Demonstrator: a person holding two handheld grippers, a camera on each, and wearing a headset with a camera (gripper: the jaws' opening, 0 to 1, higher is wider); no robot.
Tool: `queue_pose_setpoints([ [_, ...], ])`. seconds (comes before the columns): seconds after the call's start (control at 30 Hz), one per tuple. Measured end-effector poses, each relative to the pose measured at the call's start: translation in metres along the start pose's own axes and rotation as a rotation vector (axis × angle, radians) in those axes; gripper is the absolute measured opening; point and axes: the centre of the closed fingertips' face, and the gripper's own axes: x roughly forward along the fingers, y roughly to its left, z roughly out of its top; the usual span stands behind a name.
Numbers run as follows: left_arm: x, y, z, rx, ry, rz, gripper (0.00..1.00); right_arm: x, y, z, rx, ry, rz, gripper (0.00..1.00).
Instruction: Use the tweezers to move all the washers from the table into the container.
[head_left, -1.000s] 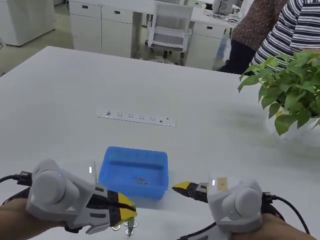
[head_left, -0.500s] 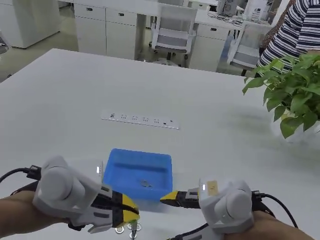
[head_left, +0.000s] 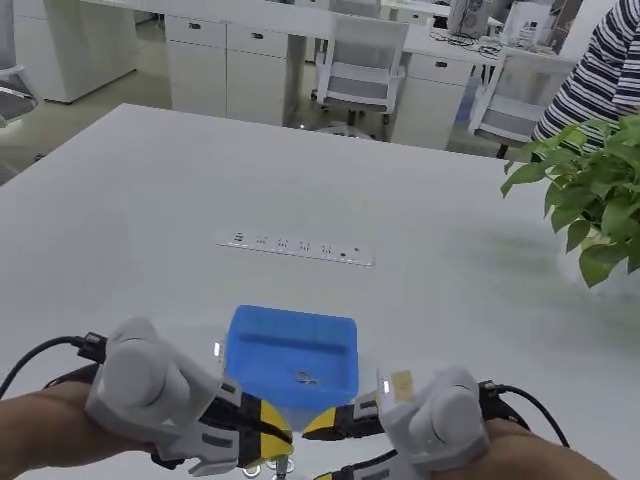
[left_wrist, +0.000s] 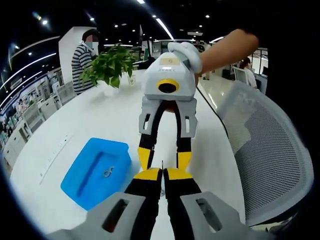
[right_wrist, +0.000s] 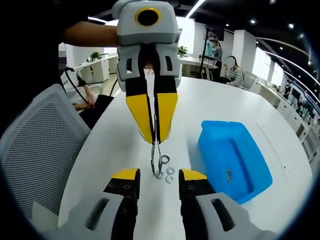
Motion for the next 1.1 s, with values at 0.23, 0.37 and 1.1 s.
queue_pose_setpoints([
  [0.23, 0.001, 0.0, 0.0, 0.007, 0.005, -0.014, 0.06, 0.012, 0.002, 0.002, -0.025, 0.016, 0.039, 0.26],
  [0.37, 0.002, 0.0, 0.0, 0.008, 0.004, -0.02, 0.06, 0.016, 0.001, 0.003, -0.036, 0.024, 0.05, 0.23],
  [1.1, 0.002, 0.0, 0.0, 0.004, 0.011, -0.025, 0.06, 0.025, 0.006, -0.002, -0.06, 0.059, 0.086, 0.09],
])
